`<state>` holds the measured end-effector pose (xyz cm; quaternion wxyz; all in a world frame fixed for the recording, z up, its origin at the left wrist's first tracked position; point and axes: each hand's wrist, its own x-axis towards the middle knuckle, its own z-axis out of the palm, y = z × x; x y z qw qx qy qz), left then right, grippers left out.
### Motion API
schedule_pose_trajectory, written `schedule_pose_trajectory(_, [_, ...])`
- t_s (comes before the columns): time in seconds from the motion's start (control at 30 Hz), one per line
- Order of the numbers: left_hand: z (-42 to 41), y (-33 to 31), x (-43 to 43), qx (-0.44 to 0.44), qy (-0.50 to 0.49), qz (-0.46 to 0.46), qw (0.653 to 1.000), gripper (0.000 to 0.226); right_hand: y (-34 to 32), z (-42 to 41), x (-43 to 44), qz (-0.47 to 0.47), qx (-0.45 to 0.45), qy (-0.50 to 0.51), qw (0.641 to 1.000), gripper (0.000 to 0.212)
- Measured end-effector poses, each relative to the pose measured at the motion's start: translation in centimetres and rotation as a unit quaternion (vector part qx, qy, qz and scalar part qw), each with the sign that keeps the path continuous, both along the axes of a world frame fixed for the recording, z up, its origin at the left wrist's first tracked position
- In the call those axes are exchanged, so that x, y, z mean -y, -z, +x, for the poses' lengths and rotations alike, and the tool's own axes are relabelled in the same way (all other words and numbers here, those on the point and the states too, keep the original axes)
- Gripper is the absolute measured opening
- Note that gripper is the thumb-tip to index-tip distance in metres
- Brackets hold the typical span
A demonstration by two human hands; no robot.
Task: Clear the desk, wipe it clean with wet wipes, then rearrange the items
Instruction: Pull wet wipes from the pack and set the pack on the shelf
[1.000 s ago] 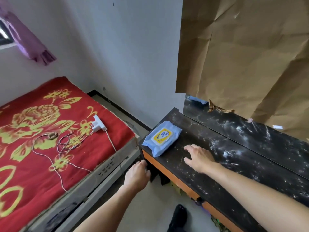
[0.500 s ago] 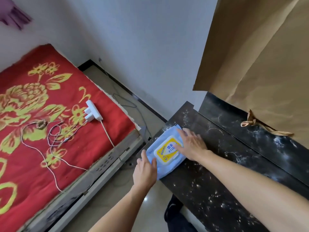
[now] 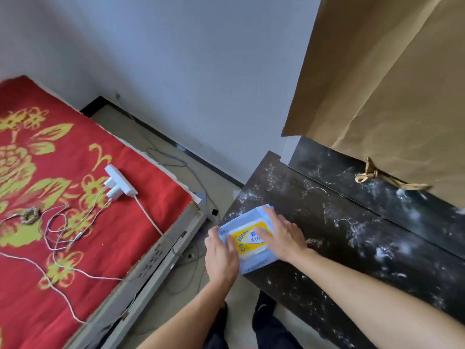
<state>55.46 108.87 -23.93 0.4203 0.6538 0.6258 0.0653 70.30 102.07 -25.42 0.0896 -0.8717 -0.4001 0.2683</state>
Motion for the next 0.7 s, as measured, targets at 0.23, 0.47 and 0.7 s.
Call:
schedule_pose_trajectory(0.23, [-1.8, -3.3, -0.3, 0.045, 0.207, 0.067, 0.975, 0.035, -4.5, -4.3, 4.7, 0.041, 0.058, 0.123, 0.990, 0.059])
schedule_pose_trajectory(0.47, [-0.8, -7.6, 4.1, 0.096, 0.377, 0.123, 0.913, 0.043, -9.1, -7.9, 13.2, 0.074, 0.131, 0.240, 0.959, 0.054])
schedule_pose_trajectory(0.7, [1.1, -11.7, 14.1, 0.159, 0.504, 0.144, 0.837, 0.047, -13.1, -9.8, 25.2, 0.092, 0.194, 0.330, 0.919, 0.050])
